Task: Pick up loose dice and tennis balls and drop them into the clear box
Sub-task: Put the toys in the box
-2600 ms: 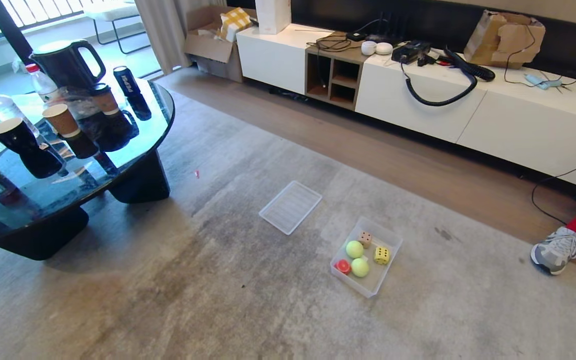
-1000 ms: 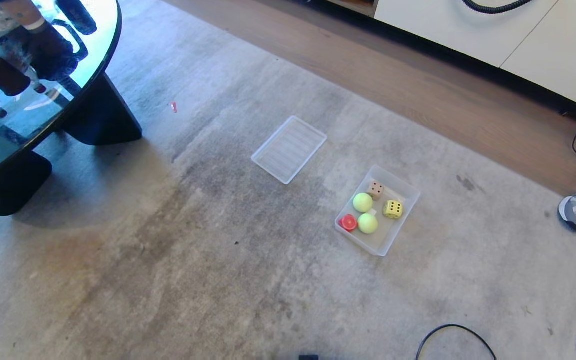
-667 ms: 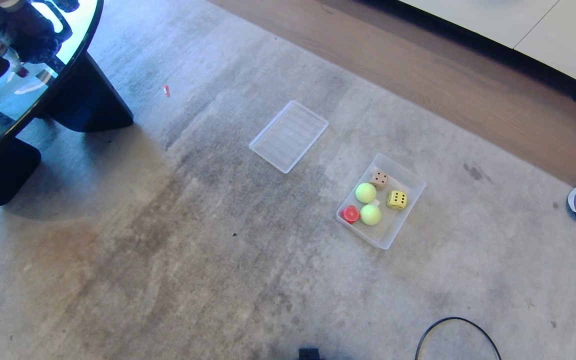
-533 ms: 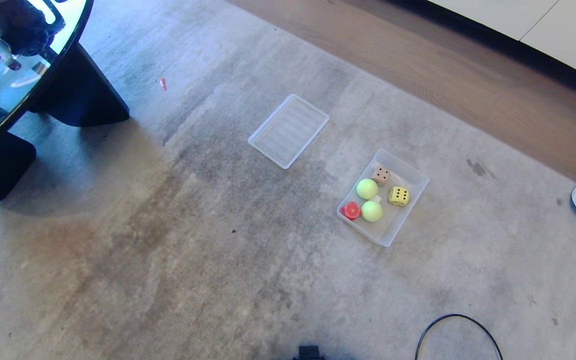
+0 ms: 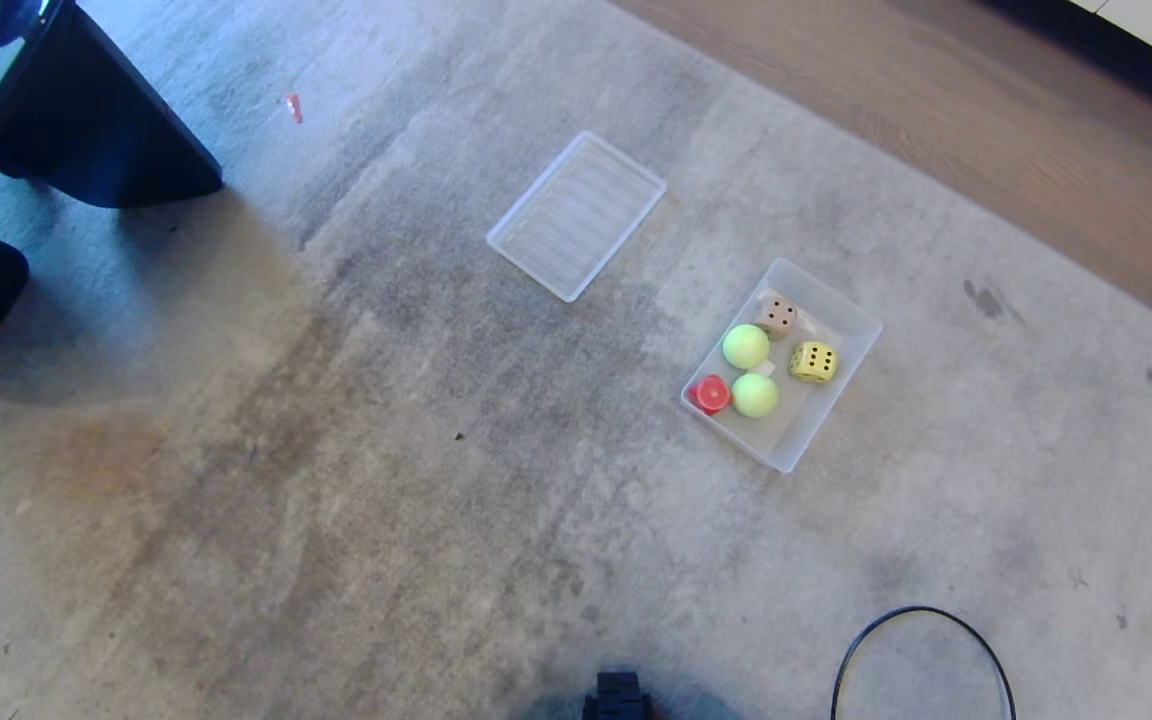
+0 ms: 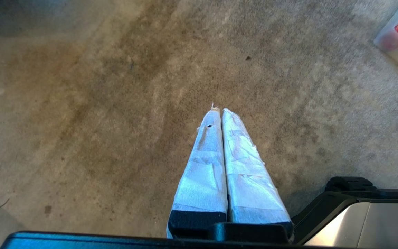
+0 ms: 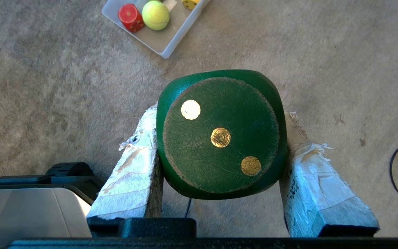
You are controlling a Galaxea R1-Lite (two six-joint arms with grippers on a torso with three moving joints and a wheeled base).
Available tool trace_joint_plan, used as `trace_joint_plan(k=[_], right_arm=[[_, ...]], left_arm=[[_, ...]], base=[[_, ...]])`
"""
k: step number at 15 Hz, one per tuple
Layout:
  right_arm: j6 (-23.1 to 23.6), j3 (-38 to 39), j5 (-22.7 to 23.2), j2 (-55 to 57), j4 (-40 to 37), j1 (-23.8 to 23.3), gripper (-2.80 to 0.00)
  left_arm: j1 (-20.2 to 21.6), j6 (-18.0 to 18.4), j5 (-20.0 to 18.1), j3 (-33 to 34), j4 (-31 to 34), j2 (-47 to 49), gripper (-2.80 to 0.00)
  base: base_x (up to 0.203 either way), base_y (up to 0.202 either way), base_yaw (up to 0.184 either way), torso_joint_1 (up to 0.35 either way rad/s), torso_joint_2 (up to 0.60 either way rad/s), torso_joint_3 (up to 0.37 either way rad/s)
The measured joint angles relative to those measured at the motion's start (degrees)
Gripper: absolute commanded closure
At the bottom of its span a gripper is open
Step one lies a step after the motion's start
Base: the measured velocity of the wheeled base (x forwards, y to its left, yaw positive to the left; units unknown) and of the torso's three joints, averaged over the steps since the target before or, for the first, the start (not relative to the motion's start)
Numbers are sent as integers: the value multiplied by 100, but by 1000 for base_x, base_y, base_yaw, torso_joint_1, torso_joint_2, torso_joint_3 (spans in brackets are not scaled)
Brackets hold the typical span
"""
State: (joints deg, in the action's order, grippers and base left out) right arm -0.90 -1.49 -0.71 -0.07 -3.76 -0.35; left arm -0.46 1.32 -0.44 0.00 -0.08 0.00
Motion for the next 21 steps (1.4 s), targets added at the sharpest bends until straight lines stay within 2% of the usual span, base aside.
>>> trace_joint_plan(k=[17,21], right_arm=[[2,0,0,10,-2,0,0],[0,0,0,10,0,0,0]], left_arm=[[0,0,0,0,-3,0,0],[0,-5,2,0,-2,0,0]], base=[[0,0,0,2,2,-197],[0,0,0,0,4,-81]])
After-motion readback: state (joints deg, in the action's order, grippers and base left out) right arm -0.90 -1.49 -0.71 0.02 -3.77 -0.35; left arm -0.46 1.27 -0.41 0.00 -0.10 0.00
